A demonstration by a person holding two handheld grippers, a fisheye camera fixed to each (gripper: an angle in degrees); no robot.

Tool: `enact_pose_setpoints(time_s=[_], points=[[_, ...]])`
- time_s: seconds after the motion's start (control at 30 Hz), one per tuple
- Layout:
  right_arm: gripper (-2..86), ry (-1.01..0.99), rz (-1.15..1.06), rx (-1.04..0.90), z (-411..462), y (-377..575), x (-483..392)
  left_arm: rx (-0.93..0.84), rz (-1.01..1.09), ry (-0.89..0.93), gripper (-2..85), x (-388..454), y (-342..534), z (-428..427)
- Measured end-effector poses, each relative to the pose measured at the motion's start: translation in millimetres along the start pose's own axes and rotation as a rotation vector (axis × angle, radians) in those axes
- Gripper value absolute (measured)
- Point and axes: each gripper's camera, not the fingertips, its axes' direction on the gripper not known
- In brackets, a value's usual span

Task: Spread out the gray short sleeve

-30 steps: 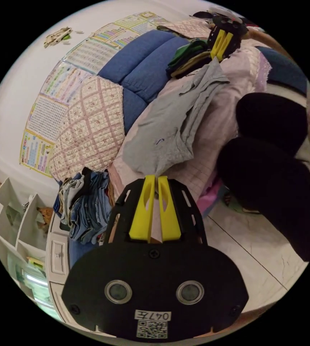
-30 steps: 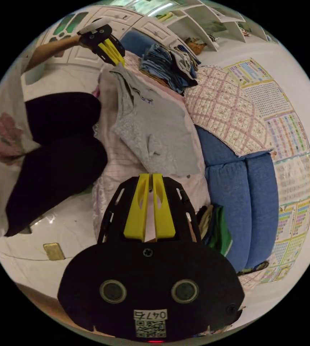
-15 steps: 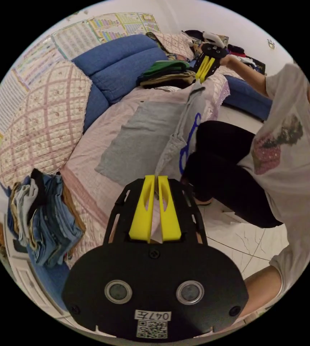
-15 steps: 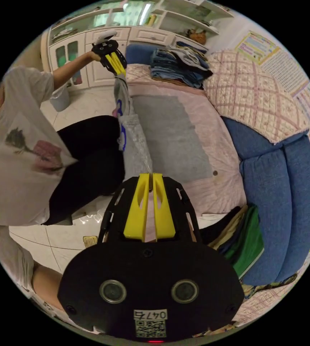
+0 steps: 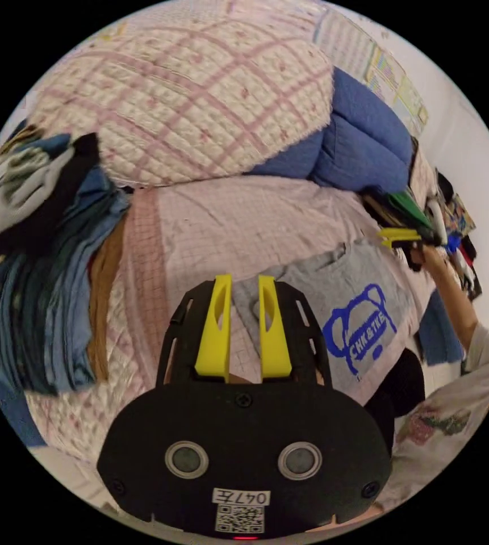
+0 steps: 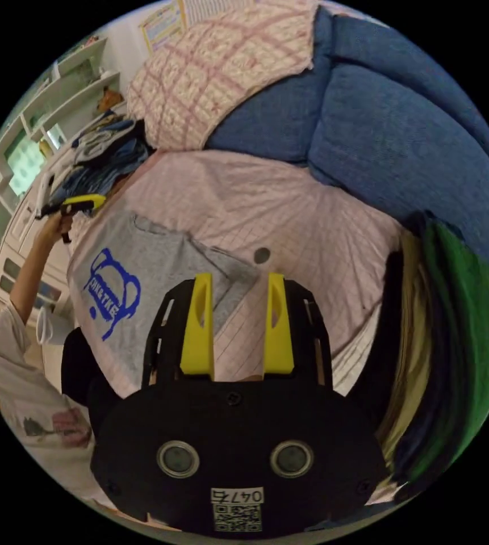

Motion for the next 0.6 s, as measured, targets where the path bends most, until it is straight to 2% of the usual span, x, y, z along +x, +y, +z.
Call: enact_pose_setpoints(time_s=[0.07,0.13,0.27,0.37,0.5,0.6], points=[[7.2,-0.009,0.032,0.11,-20,51,-18,0.043,-0.104,0.018,6.3,37,94,-58],[6.6,-0.024,0.052,0.187,-29,92,-37,0.083,-0.134,0.068,6.7,80,174,-81],[5.1,-0.074,0.07,0.33,-24,159,-80,0.083,-0.308,0.155,9.8,148,313,-62],[4.0,-0.104,0.031,0.31,-4,171,-107,0.126,-0.46,0.195,11.1,160,366,-36],[3.6,-0.176,0.022,0.313,10,184,-124,0.188,-0.564,0.223,11.1,172,403,-15],[3.0,-0.174,0.036,0.323,17,204,-132,0.224,-0.611,0.23,7.4,174,431,0]])
